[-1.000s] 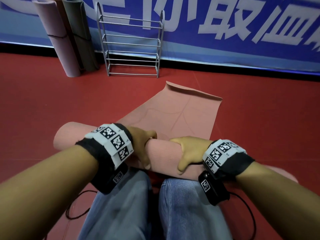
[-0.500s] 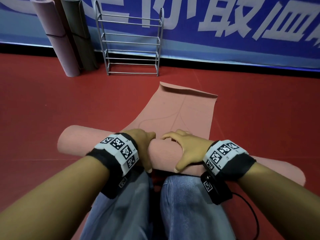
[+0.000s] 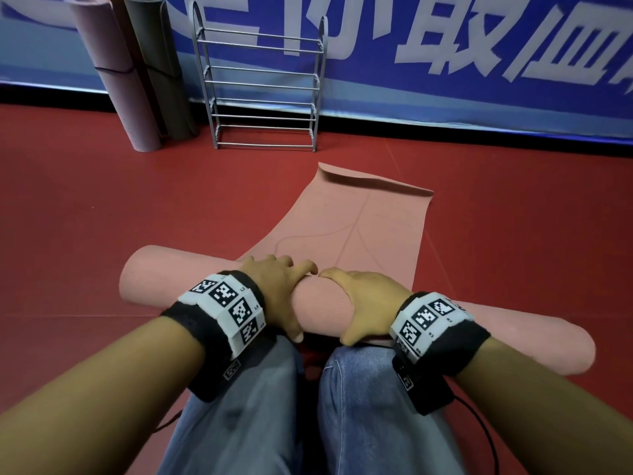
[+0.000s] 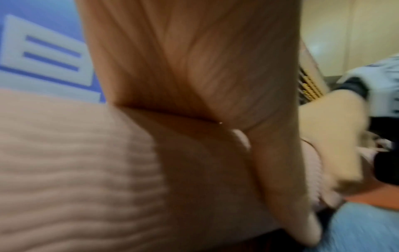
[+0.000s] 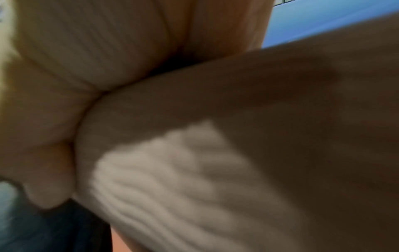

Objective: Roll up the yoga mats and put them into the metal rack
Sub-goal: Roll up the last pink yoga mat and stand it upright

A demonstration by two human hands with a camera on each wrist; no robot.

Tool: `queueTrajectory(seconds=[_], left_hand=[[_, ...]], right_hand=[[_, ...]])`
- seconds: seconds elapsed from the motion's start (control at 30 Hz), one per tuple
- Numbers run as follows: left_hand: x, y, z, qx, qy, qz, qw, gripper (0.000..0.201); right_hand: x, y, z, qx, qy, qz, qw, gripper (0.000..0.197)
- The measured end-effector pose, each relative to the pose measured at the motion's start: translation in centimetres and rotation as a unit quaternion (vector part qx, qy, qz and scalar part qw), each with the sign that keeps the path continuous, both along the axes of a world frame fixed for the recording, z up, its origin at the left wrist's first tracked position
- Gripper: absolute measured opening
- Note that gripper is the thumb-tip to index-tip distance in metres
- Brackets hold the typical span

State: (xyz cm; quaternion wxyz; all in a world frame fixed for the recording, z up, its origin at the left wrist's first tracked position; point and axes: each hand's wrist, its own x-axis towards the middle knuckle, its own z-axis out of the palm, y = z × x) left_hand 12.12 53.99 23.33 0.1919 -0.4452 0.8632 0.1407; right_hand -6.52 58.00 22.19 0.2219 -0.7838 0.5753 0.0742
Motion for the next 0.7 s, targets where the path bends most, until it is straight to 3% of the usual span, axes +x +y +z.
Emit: queueTrajectory(seconds=[0.1,0.33,0.57,0.7], left_hand=[[0.0,0.5,0.1,-0.017,-0.024,-0.017,0.999,0.110],[-0.9,-0.1,-0.5,0.013,-0.038,0.024,0.999,0.102],[-0.5,-3.1,-0.9,0.143,0.047,0.085,0.985,0.087],[-0.7,-3.3,-1.2,0.162,0.046,0.090,0.982,0.086]], right_hand=[[-0.1,-0.9,0.0,0.017,-0.010,0.003,1.000,0.101],[-0.1,-1.0,-1.0,0.040,-0.023,-0.019,0.999,0.110],[-0.4,-0.7,-0.1,-0.010,0.062,-0.024,0.998,0.116],[-0.3,-0.4,-0.9,-0.001,0.070,-0.029,0.997,0.111]])
